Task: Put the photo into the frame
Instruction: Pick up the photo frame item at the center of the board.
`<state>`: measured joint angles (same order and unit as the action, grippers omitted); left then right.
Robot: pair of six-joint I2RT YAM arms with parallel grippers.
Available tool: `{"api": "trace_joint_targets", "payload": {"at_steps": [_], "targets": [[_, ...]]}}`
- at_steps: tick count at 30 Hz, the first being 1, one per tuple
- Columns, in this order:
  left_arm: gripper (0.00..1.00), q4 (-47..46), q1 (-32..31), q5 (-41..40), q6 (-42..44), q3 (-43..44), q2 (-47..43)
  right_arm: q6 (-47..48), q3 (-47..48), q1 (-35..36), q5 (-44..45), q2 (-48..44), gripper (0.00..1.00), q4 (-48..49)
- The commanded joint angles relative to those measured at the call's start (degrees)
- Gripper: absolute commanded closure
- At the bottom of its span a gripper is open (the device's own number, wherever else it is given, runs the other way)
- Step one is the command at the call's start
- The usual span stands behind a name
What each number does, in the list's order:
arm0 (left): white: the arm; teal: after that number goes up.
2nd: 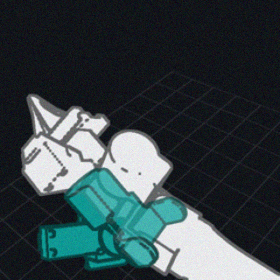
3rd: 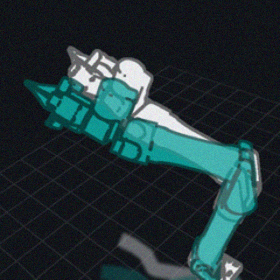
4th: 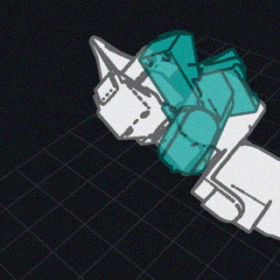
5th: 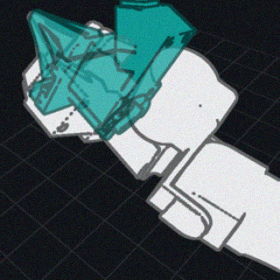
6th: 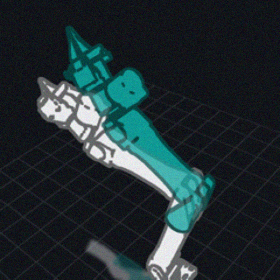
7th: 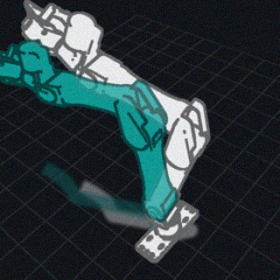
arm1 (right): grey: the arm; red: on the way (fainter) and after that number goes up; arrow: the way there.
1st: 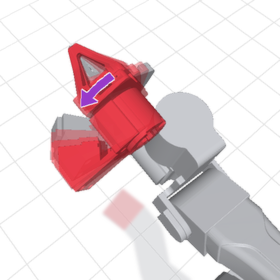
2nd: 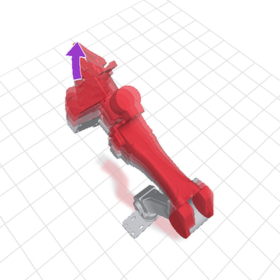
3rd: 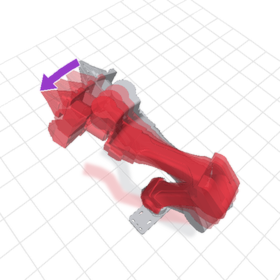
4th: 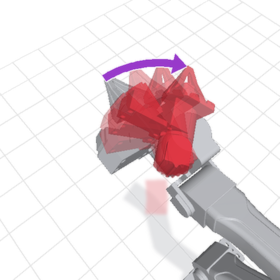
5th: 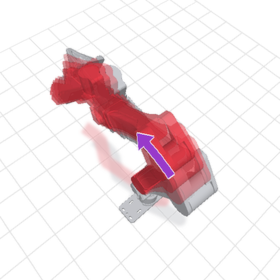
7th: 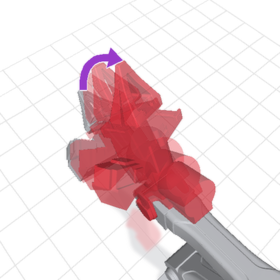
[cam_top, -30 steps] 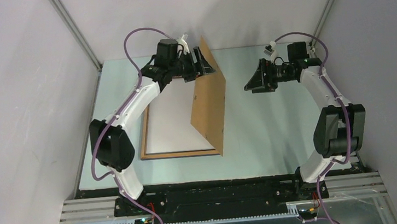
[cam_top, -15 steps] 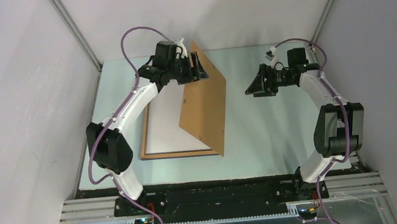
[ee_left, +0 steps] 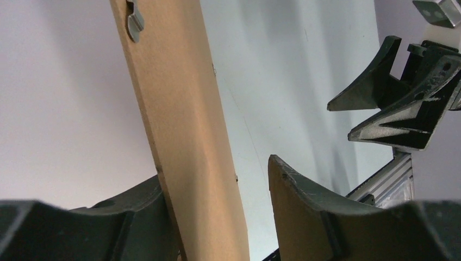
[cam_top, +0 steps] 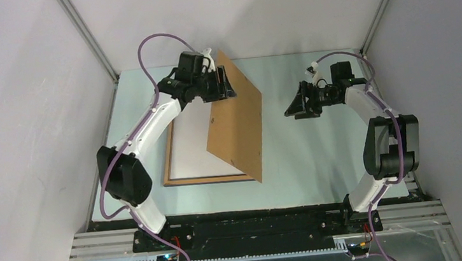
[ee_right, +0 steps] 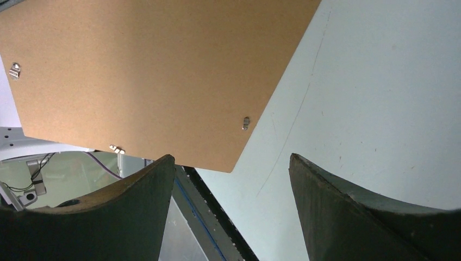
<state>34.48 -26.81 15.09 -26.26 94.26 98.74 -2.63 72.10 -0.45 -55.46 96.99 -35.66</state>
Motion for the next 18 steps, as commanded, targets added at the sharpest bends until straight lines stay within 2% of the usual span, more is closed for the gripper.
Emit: {"api": "trace_joint_targets", "payload": {"at_steps": [1,13,18], "targets": [[0.43,1.2,0.91,-0.12,2.68,-0.72,-4.07,1.88,0.06,0.23,0.8,0.63,0.19,1.37],[0.6,2.91,1.67,1.2,3.19,-1.69,-4.6,2.5,-0.11,0.18,1.66,1.18,0.2,1.28],[0.62,3.36,1.96,0.47,3.62,-2.01,-5.28,2.46,-0.26,-0.04,1.61,1.39,0.2,1.18]]}}
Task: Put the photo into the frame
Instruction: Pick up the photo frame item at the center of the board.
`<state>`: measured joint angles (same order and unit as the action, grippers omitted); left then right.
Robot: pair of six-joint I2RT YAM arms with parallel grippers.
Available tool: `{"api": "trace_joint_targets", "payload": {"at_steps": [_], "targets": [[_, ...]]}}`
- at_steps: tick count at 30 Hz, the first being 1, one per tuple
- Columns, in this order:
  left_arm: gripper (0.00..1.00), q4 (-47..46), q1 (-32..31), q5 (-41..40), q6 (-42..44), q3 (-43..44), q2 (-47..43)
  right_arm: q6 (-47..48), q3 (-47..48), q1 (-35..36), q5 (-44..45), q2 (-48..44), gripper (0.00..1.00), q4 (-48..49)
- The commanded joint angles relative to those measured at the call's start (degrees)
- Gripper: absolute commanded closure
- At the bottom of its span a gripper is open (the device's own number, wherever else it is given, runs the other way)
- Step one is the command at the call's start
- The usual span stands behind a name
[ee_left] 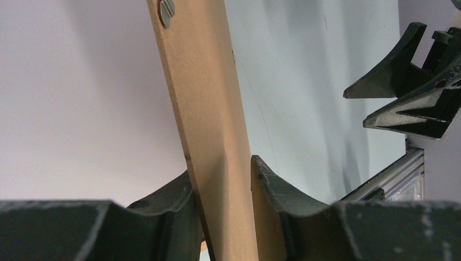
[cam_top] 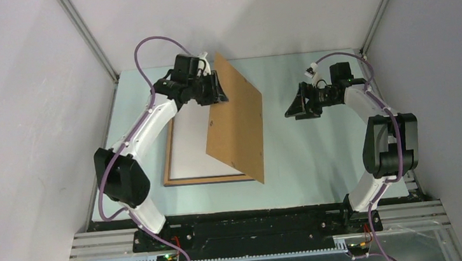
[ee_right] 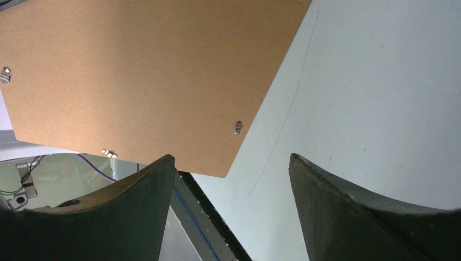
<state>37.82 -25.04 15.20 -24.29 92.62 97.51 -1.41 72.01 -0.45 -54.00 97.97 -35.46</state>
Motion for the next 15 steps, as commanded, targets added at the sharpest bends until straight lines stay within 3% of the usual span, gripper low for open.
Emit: {"api": "trace_joint_targets", "payload": {"at_steps": [1,15], "targets": [[0.62,0.18,0.26,0.23,1.93,-0.41,-4.32,1.23,-0.19,-0.16,0.08,0.38,0.2,1.0],[0.66,1.07,0.73,1.21,1.7,0.91,-2.77,1.24,-0.2,-0.64,0.12,0.52,0.2,0.92]]}}
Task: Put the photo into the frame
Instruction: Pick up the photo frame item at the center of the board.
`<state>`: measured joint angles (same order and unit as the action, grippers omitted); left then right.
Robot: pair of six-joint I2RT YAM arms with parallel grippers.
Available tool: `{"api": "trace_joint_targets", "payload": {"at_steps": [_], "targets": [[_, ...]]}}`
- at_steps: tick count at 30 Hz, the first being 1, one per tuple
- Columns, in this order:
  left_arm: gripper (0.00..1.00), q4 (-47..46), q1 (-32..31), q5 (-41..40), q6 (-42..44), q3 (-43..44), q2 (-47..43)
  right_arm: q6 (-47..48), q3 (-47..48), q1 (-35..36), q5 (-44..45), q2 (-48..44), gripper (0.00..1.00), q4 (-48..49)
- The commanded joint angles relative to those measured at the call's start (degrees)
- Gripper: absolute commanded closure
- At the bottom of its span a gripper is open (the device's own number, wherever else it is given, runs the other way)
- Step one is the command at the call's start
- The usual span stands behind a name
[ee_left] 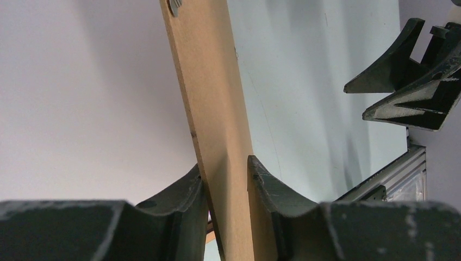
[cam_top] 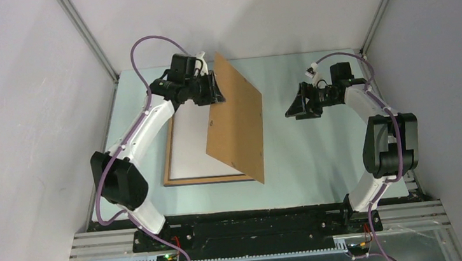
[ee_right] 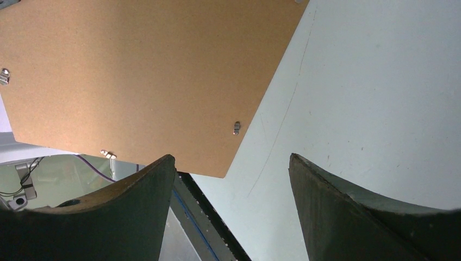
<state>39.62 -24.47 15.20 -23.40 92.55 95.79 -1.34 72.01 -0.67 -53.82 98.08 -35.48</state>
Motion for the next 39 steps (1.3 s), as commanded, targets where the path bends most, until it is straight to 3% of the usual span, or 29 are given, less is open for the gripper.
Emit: {"api": "trace_joint_targets", "payload": {"at_steps": [1,11,19,29,39], "targets": [[0.67,-0.71,0.19,1.36,0.68,1.25,-0.56,1.17,-0.2,-0.46,-0.1,0.41,0.2,0.88],[0.72,-0.75,0.16,2.16,-0.27,2.38,1.84,1.17,-0.2,-0.9,-0.39,0.42,0.2,0.83],[0.99,-0.71,0.27,3.13,-1.09,2.54,1.67,1.19,-0.55,-1.34,-0.69,0.1,0.2,1.1],[1.0,-5.39,2.2,15.36,-7.53,0.47,-2.29,0.83,-1.08,-2.5,-1.48,-0.66,0.2,1.69],[1.0,-19.66,7.04,24.86,-15.95,-11.11,-9.46,-3.13,-4.26,-4.87,-5.53,-3.56,0.2,6.97]]}}
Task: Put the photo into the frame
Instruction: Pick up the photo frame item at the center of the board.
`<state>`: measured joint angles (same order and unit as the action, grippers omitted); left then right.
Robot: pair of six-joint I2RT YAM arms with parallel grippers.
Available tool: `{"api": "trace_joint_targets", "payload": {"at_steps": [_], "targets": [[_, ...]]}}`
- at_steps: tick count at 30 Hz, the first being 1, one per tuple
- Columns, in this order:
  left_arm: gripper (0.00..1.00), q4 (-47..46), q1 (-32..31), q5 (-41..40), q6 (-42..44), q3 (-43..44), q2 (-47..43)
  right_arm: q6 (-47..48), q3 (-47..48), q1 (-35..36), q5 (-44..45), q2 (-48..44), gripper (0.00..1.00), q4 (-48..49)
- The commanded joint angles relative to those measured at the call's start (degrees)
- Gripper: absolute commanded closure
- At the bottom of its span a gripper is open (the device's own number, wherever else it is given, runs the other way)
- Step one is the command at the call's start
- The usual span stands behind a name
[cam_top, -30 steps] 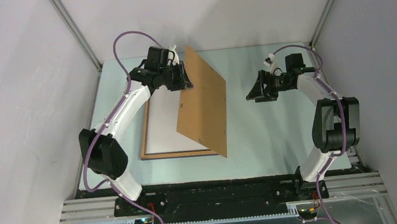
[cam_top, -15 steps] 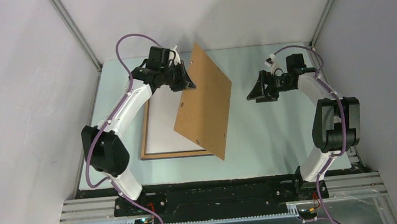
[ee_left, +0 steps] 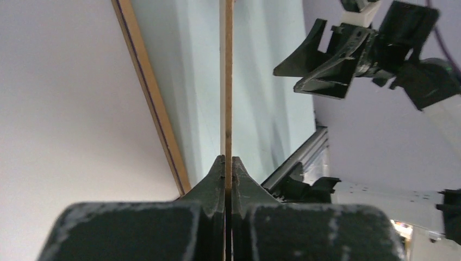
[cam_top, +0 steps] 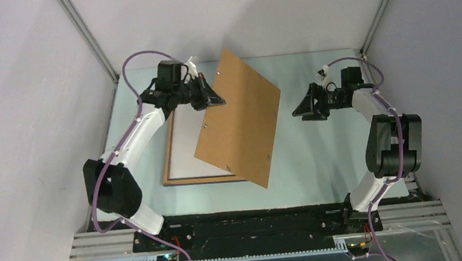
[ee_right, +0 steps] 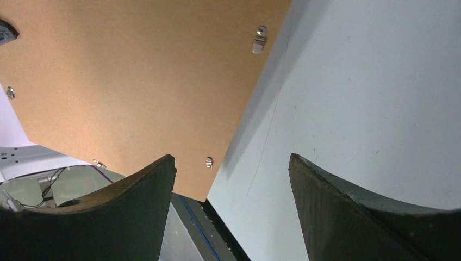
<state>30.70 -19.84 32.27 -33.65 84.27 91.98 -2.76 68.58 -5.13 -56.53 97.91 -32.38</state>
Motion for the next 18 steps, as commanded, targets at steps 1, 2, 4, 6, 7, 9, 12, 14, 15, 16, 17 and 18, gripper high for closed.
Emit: {"api": "trace_joint_targets", "payload": {"at_steps": [1,2,4,6,7,9,12,14,15,16,17,18], "targets": [[1.0,-12.99,3.24,8.42,-6.29,-3.78,-6.59,-1.85,-1.13,-0.41,-2.94,-3.67,0.2,4.15],[1.0,-14.06,3.97,9.58,-7.49,-5.61,-7.06,-2.06,-1.4,-0.41,-3.07,-4.21,0.2,4.58],[1.0,-17.67,5.1,11.29,-9.37,-8.5,-8.39,-2.38,-1.83,-0.41,-3.32,-4.91,0.2,5.29],[1.0,-21.52,6.74,13.0,-11.61,-11.46,-9.97,-2.6,-2.15,-0.48,-3.67,-5.29,0.2,5.78],[1.0,-24.78,7.8,13.57,-12.67,-12.49,-11.1,-2.64,-2.18,-0.49,-3.85,-5.34,0.2,5.85],[1.0,-28.88,9.55,16.21,-15.5,-15.53,-12.76,-2.8,-2.29,-0.5,-4.05,-5.29,0.2,6.2],[1.0,-30.02,11.65,17.09,-15.82,-18.0,-15.41,-3.37,-2.33,-0.31,-3.89,-4.99,0.2,6.42],[1.0,-29.78,14.03,17.24,-15.19,-18.88,-18.22,-3.96,-2.62,0.05,-2.95,-5.23,0.2,6.9],[1.0,-29.35,14.74,17.61,-14.99,-19.25,-18.93,-4.5,-2.93,0.26,-1.84,-5.77,0.2,7.58],[1.0,-28.38,16.28,17.9,-14.8,-19.29,-20.11,-4.78,-3.1,0.74,-0.12,-6.52,0.2,7.94],[1.0,-27.48,17.0,18.28,-14.04,-19.16,-20.63,-5.25,-3.34,1.05,0.92,-6.99,0.2,8.58],[1.0,-25.65,18.73,18.49,-13.53,-19.02,-21.52,-5.51,-3.39,1.8,3.01,-7.94,0.2,8.84]]}}
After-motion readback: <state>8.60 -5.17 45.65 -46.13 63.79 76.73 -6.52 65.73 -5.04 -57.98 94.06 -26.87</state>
